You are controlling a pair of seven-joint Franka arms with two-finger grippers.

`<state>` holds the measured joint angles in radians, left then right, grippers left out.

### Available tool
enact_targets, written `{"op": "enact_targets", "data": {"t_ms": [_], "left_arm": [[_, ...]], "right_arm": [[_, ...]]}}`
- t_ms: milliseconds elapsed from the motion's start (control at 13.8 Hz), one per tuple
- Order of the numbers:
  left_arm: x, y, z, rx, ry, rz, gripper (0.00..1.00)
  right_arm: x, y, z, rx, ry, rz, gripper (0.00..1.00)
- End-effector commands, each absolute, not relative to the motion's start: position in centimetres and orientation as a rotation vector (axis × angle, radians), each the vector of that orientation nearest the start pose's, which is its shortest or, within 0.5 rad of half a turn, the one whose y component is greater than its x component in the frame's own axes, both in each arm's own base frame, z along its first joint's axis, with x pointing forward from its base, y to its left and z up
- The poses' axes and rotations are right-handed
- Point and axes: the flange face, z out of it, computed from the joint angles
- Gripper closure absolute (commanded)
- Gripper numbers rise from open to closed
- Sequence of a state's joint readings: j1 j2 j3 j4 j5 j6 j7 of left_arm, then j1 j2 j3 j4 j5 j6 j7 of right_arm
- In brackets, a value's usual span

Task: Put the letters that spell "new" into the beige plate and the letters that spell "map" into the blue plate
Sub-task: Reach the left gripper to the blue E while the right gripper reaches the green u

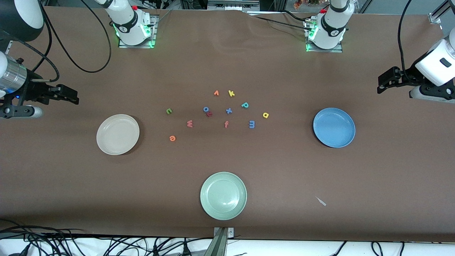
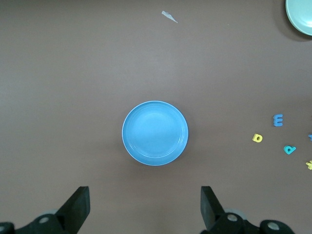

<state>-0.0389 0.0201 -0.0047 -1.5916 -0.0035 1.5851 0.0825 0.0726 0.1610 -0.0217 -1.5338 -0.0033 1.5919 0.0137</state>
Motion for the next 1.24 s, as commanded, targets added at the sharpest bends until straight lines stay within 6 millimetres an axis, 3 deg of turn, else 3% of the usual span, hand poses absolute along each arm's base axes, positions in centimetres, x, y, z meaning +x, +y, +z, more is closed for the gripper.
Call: {"op": "enact_targets", "data": {"t_ms": [0, 145, 436, 509, 727, 945, 1163], "left_arm": [[56.7, -2.9, 60.2, -3.158, 0.203, 0.067, 0.00], [57.3, -3.9, 58.4, -3.160, 0.244, 0.123, 0.00], [60.2, -8.6, 50.7, -3.150, 0.344, 0.298, 0.00], [61.1, -9.4, 50.0, -3.153, 0.362, 0.270, 0.00], [62.6, -12.5, 46.1, -3.165, 0.308, 0.261, 0.00], [63.2, -17.5, 41.4, -3.187, 0.208, 0.301, 0.00], [63.4, -22.0, 37.9, -3.193, 0.112, 0.260, 0.00]], "right_arm": [[60.9, 6.1, 51.7, -3.132, -0.145, 0.238, 0.00], [61.6, 8.8, 48.0, -3.132, -0.225, 0.332, 0.00], [62.2, 13.9, 41.2, -3.121, -0.331, 0.424, 0.00], [61.9, 15.3, 39.7, -3.122, -0.359, 0.412, 0.00], [60.2, 17.2, 35.7, -3.122, -0.391, 0.357, 0.00], [57.5, 18.6, 33.0, -3.123, -0.357, 0.265, 0.00], [54.9, 19.4, 30.4, -3.115, -0.353, 0.154, 0.00]]}}
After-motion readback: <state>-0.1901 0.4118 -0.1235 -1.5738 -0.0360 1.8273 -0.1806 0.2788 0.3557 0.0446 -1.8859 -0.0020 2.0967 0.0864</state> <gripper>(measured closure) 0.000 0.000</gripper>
